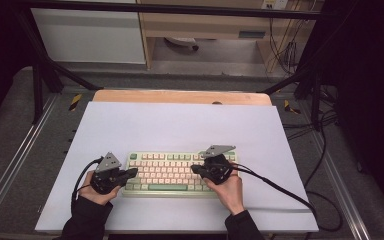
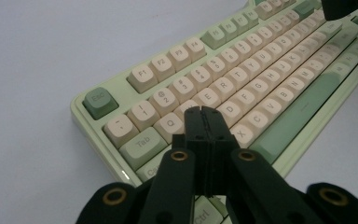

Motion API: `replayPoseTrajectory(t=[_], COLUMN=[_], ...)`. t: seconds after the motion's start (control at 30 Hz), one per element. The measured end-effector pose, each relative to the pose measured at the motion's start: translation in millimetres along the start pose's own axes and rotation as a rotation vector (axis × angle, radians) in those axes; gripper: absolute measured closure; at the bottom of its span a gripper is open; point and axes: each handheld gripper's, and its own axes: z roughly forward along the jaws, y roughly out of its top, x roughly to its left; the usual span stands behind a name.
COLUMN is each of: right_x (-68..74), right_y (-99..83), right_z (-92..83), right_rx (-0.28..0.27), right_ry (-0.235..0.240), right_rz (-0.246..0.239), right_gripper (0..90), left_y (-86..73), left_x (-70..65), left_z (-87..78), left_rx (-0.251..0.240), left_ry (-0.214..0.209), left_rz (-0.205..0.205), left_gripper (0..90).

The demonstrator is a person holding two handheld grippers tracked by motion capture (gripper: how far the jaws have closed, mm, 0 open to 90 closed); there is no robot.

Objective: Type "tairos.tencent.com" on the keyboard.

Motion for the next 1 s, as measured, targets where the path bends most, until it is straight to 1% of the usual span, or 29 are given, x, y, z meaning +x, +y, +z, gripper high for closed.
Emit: replayPoseTrajectory(t=[0.3,0.37,0.63,0.77,0.87,1.0], right_x=[-6.3,-7.3,-7.5,-7.8,-7.5,-8.1], right_y=[-11.0,-13.3,-23.5,-28.6,-30.9,-33.1], right_z=[-16.4,-18.3,-23.8,-25.1,-25.5,-26.9], right_rx=[-0.004,-0.002,0.005,-0.001,0.007,0.005], right_ry=[0.002,0.005,0.008,0.017,0.018,0.016], right_rz=[0.018,0.012,0.017,0.022,0.023,0.023], right_gripper=[90.0,90.0,90.0,90.0,90.0,90.0], left_y=[3.8,5.6,8.1,9.4,9.6,9.2], left_x=[-4.9,-6.7,-12.9,-14.1,-14.6,-14.6], left_z=[4.2,6.4,20.0,25.2,29.4,33.4], left_rx=[0.002,0.003,0.028,0.034,0.042,0.048], left_ry=[-0.004,-0.005,-0.007,-0.007,-0.006,-0.004], left_rz=[0.006,0.010,0.020,0.022,0.024,0.027], left_gripper=[89.7,89.7,89.7,89.7,89.7,89.7])
